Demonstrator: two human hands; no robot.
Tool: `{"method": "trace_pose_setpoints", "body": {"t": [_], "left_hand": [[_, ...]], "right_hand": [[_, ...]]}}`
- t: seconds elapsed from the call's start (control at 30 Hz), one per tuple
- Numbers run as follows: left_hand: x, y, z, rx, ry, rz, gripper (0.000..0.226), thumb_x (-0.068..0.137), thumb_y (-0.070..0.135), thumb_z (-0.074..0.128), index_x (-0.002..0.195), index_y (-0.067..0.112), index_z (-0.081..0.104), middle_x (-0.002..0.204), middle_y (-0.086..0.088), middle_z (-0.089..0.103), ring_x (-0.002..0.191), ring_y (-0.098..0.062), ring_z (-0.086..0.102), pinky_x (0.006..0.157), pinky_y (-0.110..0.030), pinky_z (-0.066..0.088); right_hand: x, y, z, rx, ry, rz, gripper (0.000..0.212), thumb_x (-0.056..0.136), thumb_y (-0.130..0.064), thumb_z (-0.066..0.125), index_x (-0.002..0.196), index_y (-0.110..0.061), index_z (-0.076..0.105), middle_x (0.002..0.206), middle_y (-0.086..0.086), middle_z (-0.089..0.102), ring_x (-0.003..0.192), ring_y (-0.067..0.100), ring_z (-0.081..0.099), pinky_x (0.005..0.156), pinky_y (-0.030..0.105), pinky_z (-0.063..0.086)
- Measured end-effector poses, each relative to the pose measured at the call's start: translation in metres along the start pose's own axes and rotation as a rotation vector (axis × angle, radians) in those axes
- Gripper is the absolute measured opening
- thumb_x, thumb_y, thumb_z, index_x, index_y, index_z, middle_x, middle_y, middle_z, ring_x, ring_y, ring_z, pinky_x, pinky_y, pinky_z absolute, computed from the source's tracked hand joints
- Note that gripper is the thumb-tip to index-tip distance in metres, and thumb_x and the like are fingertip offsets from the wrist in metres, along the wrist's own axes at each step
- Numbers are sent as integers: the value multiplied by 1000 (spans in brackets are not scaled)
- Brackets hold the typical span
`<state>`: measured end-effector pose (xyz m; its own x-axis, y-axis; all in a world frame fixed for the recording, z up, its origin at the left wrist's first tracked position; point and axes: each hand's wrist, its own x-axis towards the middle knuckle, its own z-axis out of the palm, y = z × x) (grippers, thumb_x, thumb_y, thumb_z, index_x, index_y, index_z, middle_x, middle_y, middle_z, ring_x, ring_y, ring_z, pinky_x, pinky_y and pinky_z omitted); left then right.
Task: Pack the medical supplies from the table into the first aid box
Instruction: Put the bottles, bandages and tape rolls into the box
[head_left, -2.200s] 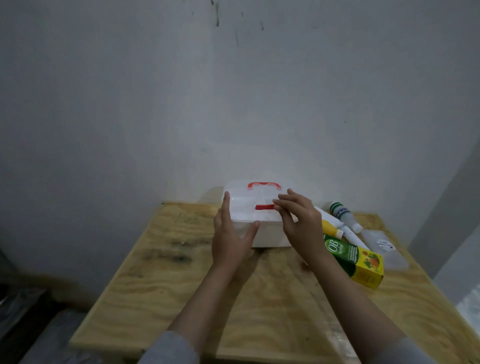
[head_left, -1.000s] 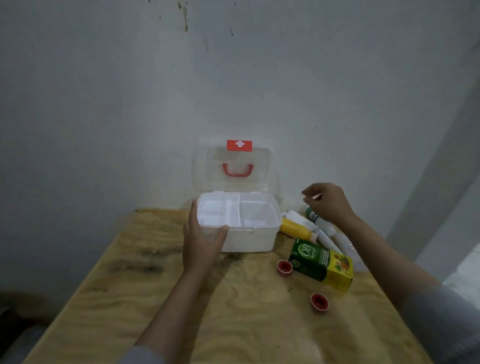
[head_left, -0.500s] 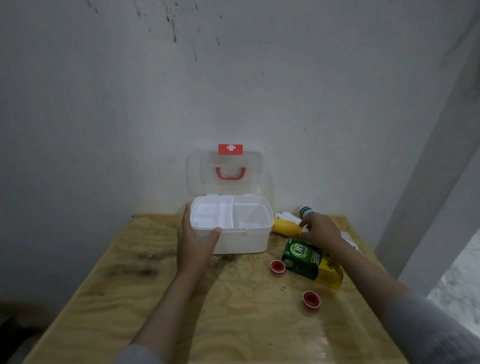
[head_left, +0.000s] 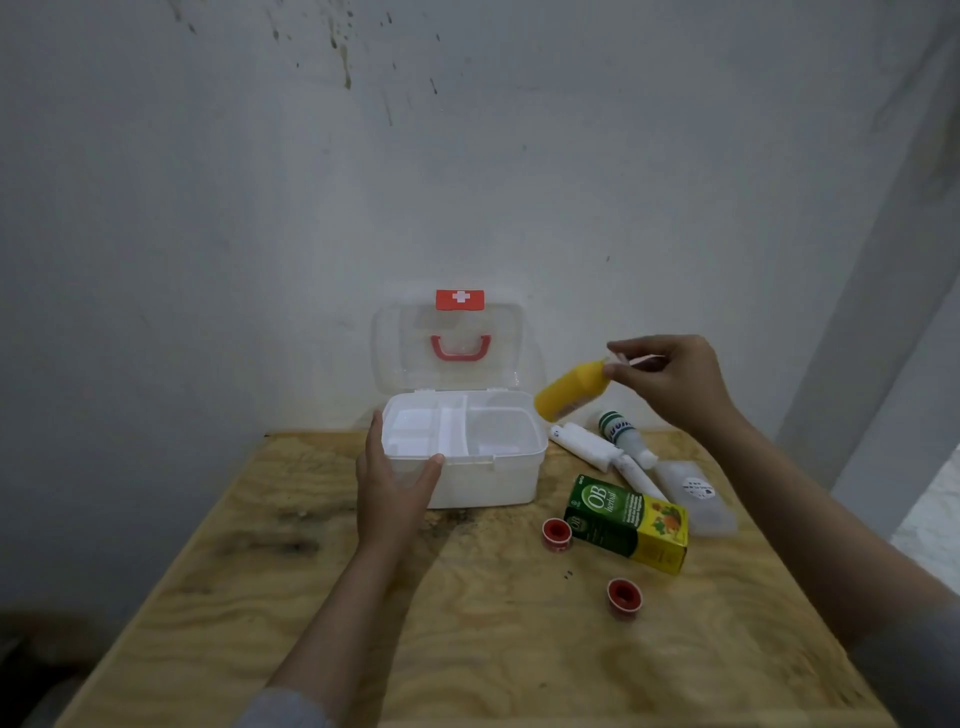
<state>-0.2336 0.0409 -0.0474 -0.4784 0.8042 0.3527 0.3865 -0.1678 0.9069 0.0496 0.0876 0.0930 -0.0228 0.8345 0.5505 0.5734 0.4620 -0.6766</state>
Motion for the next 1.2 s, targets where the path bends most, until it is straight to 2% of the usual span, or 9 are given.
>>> {"method": "trace_pose_setpoints", "body": {"t": [0.07,0.23,0.37,0.53,0.77,0.93,1.07,1.2], "left_hand": [[0,0,0,-4,2,-5,88,77,35,73,146,38,19,151,-1,29,132,-19,34,95,-29,35],[0,5,0,30,-5,-38,88,77,34,73,146,37,19,150,-4,29,130,-23,37,89,-29,37],[1,5,-1,44,-16,-46,88,77,37,73,145,40,18,147,-4,31,128,-24,39,86,-29,41],[0,8,-2,66,-16,-54,89,76,38,73,146,38,17,146,-5,32,126,-24,41,79,-28,41],[2,7,-2,66,-33,-65,86,76,39,73,143,43,18,144,-2,32,124,-24,42,80,-30,44],[7,10,-4,126,-75,-61,92,78,37,71,147,38,10,148,-6,27,128,-27,40,86,-33,40],[15,7,-8,264,-110,4,97,73,51,71,147,28,12,151,-5,24,135,-27,31,100,-41,37],[29,3,-8,443,-152,86,98,73,63,63,148,21,17,158,-5,16,143,-25,18,112,-45,24]], "right_hand": [[-1,-11,10,29,-18,-16,27,71,-18,80,98,-15,74,76,-4,68,57,-6,63,56,1,44],[-14,-23,66,-3,-172,-48,26,74,-13,77,99,-7,73,94,11,75,68,4,63,57,5,48],[-19,-24,105,-123,-305,-32,23,77,-16,74,99,-7,73,98,11,75,71,8,62,70,18,49],[-23,-21,128,-140,-410,-32,22,79,-14,71,101,-10,73,105,7,74,80,12,68,69,13,47],[-31,-15,83,-223,-458,-66,35,80,-25,71,114,-18,66,119,0,68,98,10,66,87,31,54],[-50,14,14,-334,-401,52,31,76,-27,75,106,-21,70,109,-1,71,89,9,65,80,29,53],[-72,43,-17,-403,-438,176,35,73,-28,78,107,-25,70,111,-1,70,83,11,65,65,22,49],[-92,62,-15,-442,-491,224,47,69,-32,80,114,-29,66,114,0,68,87,12,62,71,25,48]]}}
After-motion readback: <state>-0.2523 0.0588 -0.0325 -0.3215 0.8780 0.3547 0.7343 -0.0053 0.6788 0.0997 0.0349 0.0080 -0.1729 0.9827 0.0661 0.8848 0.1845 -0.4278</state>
